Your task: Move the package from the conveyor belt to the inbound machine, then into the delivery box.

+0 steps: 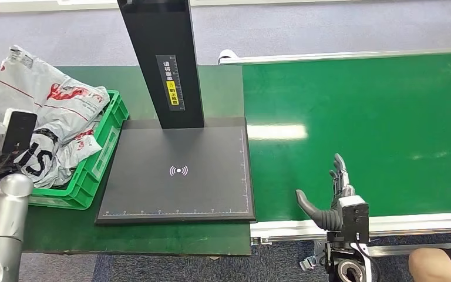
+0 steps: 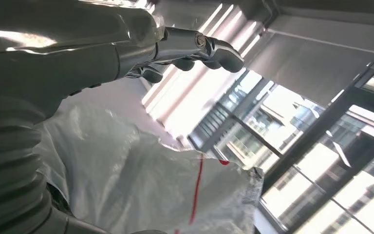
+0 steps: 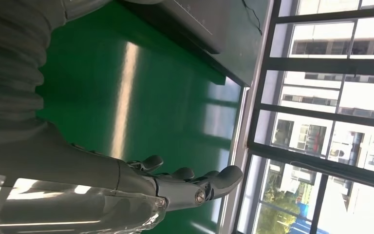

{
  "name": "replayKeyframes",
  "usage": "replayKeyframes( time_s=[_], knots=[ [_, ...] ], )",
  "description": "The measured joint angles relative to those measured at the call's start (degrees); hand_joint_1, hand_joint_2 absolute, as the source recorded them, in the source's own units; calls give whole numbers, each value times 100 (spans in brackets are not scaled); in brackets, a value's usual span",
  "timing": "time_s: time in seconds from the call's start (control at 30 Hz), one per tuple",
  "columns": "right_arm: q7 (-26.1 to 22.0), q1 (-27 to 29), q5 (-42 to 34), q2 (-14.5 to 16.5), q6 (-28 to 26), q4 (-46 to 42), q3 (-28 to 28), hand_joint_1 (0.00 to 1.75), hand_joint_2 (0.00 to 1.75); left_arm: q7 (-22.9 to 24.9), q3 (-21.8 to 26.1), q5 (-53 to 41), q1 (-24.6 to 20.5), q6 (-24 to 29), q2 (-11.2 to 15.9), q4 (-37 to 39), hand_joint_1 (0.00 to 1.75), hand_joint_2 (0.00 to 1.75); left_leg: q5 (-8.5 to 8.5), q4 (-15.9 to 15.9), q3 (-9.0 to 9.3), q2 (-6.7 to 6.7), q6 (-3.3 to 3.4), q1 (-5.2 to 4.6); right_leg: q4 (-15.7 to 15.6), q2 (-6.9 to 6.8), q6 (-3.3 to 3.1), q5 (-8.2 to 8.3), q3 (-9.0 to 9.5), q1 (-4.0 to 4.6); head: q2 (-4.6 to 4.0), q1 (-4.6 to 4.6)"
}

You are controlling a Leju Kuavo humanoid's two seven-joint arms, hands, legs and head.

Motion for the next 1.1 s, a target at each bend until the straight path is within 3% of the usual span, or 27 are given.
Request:
replayKeyframes(
  time_s=[0.1,0.23,0.3,0.53,0.63,0.87,1.1],
  knots=[
    [-1,50,-3,0,-27,-62,-56,0,175,-131,16,719,195,-595,-106,-549,0,175,0,0,0,0,0,-1,-1,0,0,0,0,-1,0,-1],
    [-1,95,-3,1,-43,-151,-154,0,175,-298,-54,2079,603,-2096,-360,-1339,0,175,-1,0,0,1,1,-2,-2,0,1,0,1,-3,1,-1],
    [1,89,-2,2,-42,-174,-193,0,175,-454,-162,2374,836,-2403,-510,-1706,0,175,-2,1,-1,3,2,-2,-2,1,1,0,0,-3,1,-1],
    [11,34,-4,13,-11,-176,-236,0,175,-897,-440,2553,1345,-2317,-893,-2387,0,175,-4,0,-2,0,2,-1,-2,0,1,0,0,-2,1,-3],
    [60,11,-42,35,48,-174,-230,0,175,-1412,-688,2907,1728,-2165,-1298,-2489,0,175,-5,0,-3,-2,3,-3,-4,-1,3,-2,1,-4,-1,-2],
    [69,-33,-356,99,330,79,-77,0,175,-2362,-1566,3632,2451,-1765,-2327,-1764,0,175,-13,1,-6,-4,16,-16,-8,-2,7,-3,3,-17,-1,-1],
    [28,-28,-403,189,429,503,102,0,175,-2429,-1972,3715,2806,-1763,-2666,-1486,0,175,-13,0,-10,-6,16,-9,-7,-2,7,-4,-4,-10,1,-3]
  ],
)
